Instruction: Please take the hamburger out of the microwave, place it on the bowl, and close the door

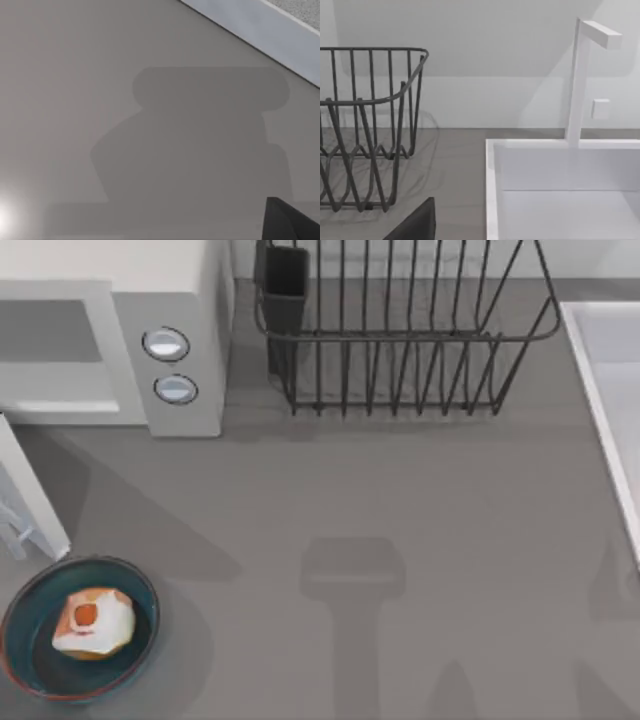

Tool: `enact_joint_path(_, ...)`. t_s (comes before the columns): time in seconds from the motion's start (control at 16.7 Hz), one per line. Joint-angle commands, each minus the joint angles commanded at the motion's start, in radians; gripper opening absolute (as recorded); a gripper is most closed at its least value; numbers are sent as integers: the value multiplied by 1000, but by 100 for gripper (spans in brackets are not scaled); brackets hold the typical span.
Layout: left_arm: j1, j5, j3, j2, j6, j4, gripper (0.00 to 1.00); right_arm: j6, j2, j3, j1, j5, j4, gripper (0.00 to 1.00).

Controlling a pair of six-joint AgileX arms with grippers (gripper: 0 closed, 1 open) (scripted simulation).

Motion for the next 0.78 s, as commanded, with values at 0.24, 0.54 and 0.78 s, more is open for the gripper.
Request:
enact_joint_path(0.24, -4, -2, -5, -3, -7, 1, 0, 0, 0, 0, 0, 0, 0, 100)
enact_joint_path(0.54, -117, -84, -35, -49, -100, 6, 0, 0, 0, 0, 0, 0, 0, 100)
enact_joint_path(0.78, -353, -226, -87, -133, -263, 15, 0, 0, 0, 0, 0, 0, 0, 100)
